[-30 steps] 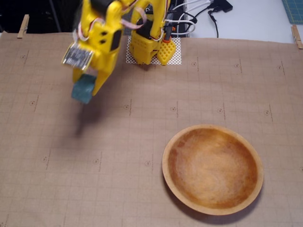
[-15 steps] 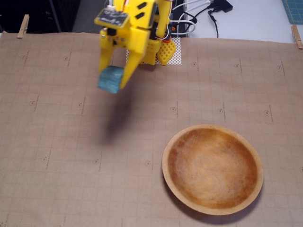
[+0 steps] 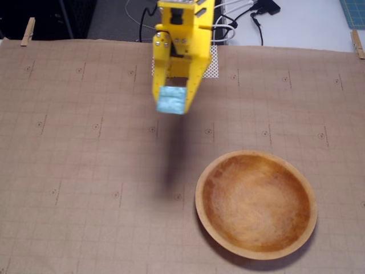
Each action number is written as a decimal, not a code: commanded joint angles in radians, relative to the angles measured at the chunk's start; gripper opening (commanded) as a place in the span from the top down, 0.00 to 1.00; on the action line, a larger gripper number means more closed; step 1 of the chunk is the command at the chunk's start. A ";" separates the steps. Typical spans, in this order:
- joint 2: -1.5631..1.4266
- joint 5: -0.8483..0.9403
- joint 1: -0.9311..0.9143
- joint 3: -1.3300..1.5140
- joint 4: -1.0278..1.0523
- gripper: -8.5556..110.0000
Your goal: Grasp a blue block and put it in the bowl.
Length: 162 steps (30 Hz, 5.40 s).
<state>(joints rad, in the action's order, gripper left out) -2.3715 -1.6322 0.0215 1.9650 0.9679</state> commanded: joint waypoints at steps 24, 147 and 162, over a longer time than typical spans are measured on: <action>0.314 -0.003 0.262 0.121 -0.474 0.95; -0.770 0.006 0.086 0.811 0.100 0.95; -0.983 0.008 -0.002 1.098 0.118 0.95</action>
<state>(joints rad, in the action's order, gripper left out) -3.3073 -1.6322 0.0261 3.0465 1.0861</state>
